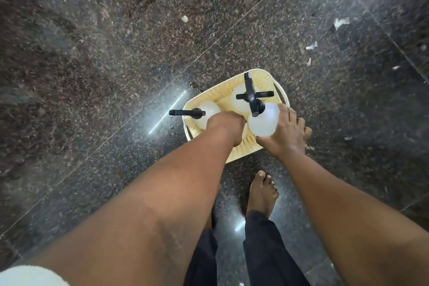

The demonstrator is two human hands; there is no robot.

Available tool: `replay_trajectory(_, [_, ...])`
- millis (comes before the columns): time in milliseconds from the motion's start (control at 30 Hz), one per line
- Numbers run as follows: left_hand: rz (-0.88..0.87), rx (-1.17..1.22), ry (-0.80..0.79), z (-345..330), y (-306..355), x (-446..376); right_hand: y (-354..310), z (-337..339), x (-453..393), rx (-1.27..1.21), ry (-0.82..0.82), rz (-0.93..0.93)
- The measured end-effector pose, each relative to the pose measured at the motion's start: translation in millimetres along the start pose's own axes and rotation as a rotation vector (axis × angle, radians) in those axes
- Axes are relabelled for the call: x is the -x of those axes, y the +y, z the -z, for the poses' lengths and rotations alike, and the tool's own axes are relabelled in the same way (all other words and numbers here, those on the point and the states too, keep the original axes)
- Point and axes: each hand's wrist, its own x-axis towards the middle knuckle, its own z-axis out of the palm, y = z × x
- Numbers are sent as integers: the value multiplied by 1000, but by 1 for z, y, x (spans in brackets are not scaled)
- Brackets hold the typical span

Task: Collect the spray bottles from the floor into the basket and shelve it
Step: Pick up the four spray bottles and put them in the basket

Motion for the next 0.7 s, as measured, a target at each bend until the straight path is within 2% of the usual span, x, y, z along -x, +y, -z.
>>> replay_trajectory(167, [35, 0, -61, -18, -5, 1, -15, -12, -7, 63, -23, 9])
replay_trajectory(267, [48, 11, -34, -30, -6, 2, -18, -24, -8, 152, -49, 19])
replay_trajectory(467, [31, 38, -60, -41, -1, 1, -21, -45, -16, 98, -84, -47])
replay_trajectory(700, [43, 53, 1, -43, -3, 3, -20, -55, -20, 77, -160, -82])
